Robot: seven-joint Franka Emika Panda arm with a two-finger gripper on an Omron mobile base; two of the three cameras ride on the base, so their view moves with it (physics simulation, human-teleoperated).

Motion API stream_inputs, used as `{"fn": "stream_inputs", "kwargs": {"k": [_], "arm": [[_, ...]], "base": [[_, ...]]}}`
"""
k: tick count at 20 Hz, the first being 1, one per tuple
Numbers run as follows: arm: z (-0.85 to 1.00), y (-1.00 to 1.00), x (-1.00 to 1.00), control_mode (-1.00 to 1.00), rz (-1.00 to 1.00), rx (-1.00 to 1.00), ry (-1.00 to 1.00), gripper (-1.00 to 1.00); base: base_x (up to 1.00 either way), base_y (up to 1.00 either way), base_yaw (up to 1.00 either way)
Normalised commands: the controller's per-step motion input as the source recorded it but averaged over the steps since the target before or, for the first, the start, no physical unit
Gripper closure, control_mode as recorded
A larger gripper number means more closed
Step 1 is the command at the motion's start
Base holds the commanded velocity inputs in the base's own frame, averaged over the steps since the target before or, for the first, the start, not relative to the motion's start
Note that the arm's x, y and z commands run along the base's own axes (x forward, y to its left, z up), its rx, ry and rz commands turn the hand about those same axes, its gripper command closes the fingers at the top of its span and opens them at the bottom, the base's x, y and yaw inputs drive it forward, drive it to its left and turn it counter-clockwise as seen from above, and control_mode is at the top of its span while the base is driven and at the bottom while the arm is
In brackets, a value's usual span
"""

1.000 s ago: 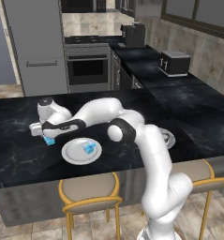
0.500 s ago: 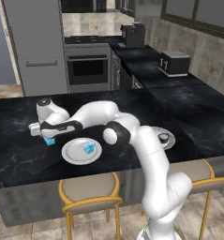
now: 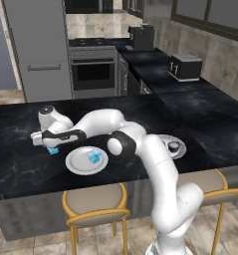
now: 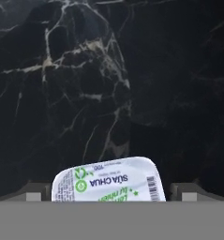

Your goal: Place two yogurt containers on each plate.

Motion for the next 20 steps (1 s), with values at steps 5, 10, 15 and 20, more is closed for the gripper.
{"fn": "stream_inputs", "kwargs": {"k": [5,10,15,20], "arm": [[-0.07,0.01,0.00,-1.00,0.00,0.00,0.00,-1.00],[-0.08,0.04,0.00,-1.00,0.00,0.00,0.00,-1.00],[-0.13,0.04,0.00,-1.00,0.00,0.00,0.00,-1.00],[-0.12,0.00,0.05,-1.00,0.00,0.00,0.00,-1.00]], "base": [[0.00,0.00,0.00],[0.00,0.00,0.00],[0.00,0.00,0.00],[0.00,0.00,0.00]]}}
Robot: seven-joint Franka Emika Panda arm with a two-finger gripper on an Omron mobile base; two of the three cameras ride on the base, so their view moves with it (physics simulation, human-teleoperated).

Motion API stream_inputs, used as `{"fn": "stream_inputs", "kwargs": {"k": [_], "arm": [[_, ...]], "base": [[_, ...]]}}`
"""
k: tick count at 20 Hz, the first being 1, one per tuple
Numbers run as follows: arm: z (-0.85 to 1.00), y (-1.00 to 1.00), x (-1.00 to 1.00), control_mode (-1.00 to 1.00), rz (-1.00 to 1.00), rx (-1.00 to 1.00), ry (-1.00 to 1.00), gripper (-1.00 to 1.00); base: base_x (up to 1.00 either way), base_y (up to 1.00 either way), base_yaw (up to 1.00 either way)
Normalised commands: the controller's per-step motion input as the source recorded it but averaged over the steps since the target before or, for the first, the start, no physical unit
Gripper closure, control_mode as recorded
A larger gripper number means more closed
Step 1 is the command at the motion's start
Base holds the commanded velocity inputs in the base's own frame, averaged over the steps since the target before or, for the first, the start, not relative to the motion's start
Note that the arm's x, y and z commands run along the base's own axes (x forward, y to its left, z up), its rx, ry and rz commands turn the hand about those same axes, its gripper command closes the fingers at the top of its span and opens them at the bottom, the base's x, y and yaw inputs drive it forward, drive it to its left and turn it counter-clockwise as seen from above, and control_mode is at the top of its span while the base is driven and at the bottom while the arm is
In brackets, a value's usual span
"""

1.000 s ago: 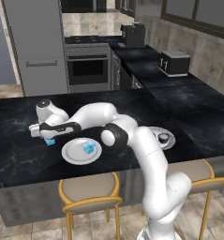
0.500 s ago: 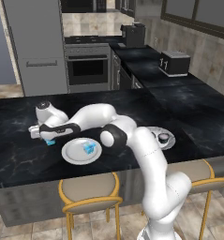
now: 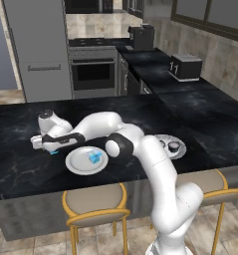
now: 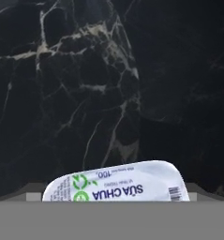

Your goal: Place two yogurt containers on each plate.

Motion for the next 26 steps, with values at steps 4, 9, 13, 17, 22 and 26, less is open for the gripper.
{"fn": "stream_inputs", "kwargs": {"k": [4,9,13,17,22,26], "arm": [[-0.08,0.00,0.09,-1.00,0.00,0.00,0.00,-1.00],[-0.01,0.00,0.04,-1.00,0.00,0.00,0.00,-1.00],[0.00,0.00,0.00,-1.00,0.00,0.00,0.01,1.00],[0.00,0.00,0.00,-1.00,0.00,0.01,0.02,1.00],[0.08,-0.09,-0.16,-1.00,0.06,0.05,0.00,1.00],[0.40,-0.46,-0.56,-1.00,0.03,0.04,0.00,1.00]], "base": [[0.00,0.00,0.00],[0.00,0.00,0.00],[0.00,0.00,0.00],[0.00,0.00,0.00],[0.00,0.00,0.00],[0.00,0.00,0.00]]}}
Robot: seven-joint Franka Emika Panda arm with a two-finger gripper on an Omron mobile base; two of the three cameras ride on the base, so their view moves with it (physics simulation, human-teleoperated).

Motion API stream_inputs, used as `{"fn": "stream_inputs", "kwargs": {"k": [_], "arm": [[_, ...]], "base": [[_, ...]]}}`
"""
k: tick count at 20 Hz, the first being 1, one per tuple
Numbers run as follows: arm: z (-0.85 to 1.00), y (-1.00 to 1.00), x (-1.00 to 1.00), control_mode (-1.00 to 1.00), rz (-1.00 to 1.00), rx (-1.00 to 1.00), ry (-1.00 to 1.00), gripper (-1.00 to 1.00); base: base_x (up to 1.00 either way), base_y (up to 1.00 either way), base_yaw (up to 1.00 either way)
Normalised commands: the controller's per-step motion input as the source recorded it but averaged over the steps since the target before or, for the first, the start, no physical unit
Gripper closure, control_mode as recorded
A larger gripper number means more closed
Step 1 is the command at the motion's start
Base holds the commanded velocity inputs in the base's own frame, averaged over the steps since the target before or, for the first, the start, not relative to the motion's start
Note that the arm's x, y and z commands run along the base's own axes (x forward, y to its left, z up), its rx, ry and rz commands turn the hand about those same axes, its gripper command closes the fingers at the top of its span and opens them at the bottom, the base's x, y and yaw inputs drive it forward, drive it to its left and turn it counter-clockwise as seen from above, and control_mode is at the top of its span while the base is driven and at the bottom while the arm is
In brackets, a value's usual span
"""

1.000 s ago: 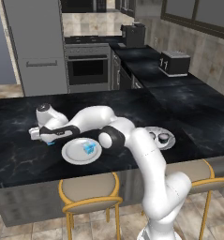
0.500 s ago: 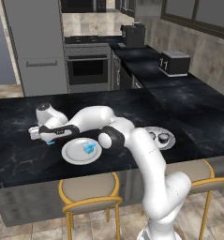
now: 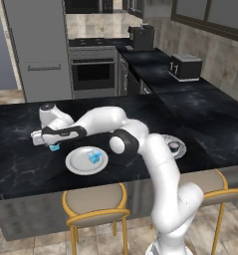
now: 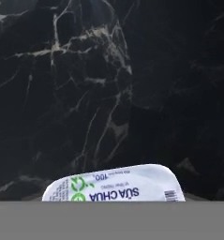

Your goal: Place two yogurt containers on each plate.

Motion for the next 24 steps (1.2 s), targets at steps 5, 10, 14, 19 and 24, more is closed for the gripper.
{"fn": "stream_inputs", "kwargs": {"k": [5,10,14,19,24], "arm": [[0.21,-0.68,-0.65,-1.00,0.00,0.00,0.00,1.00],[0.01,-0.60,-0.59,-1.00,-0.01,0.00,0.03,1.00],[-0.02,-0.38,-0.40,-1.00,-0.01,0.00,0.01,1.00],[-0.10,-0.29,-0.38,-1.00,0.00,0.00,0.00,1.00],[-0.09,-0.15,-0.09,-1.00,0.00,0.00,0.00,1.00]], "base": [[0.00,0.00,0.00],[0.00,0.00,0.00],[0.00,0.00,0.00],[0.00,0.00,0.00],[0.00,0.00,0.00]]}}
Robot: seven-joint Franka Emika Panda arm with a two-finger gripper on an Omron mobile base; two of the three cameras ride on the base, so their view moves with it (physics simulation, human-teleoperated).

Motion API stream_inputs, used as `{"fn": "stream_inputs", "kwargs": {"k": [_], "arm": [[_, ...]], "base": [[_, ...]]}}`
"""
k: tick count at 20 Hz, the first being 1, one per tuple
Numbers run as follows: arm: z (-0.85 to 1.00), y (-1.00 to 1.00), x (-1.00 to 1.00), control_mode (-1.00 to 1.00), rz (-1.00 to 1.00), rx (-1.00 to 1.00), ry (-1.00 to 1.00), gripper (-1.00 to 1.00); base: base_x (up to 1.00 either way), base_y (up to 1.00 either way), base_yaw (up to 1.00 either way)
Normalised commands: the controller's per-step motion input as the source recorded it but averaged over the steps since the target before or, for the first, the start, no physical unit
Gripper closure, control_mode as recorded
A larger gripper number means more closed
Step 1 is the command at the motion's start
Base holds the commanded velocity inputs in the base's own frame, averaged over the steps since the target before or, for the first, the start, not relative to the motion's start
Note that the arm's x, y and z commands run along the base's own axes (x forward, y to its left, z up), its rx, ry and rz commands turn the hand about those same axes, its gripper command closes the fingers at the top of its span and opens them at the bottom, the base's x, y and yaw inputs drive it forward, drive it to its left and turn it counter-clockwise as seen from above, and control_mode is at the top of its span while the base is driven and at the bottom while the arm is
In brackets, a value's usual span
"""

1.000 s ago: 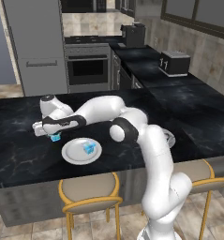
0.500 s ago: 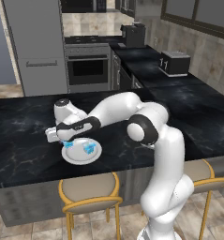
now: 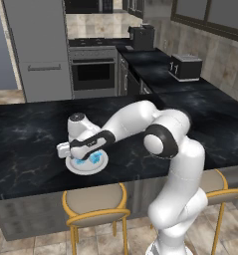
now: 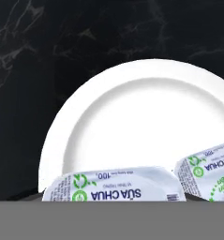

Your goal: Place two yogurt containers on each plate.

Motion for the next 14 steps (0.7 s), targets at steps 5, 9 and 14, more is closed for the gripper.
{"fn": "stream_inputs", "kwargs": {"k": [5,9,14], "arm": [[-0.19,-0.11,-0.06,-1.00,0.00,0.00,0.01,1.00],[-0.14,0.00,0.00,-1.00,0.00,0.00,0.00,1.00],[-0.10,0.00,0.00,-1.00,0.00,0.00,0.00,1.00]], "base": [[0.00,0.00,0.00],[0.00,0.00,0.00],[0.00,0.00,0.00]]}}
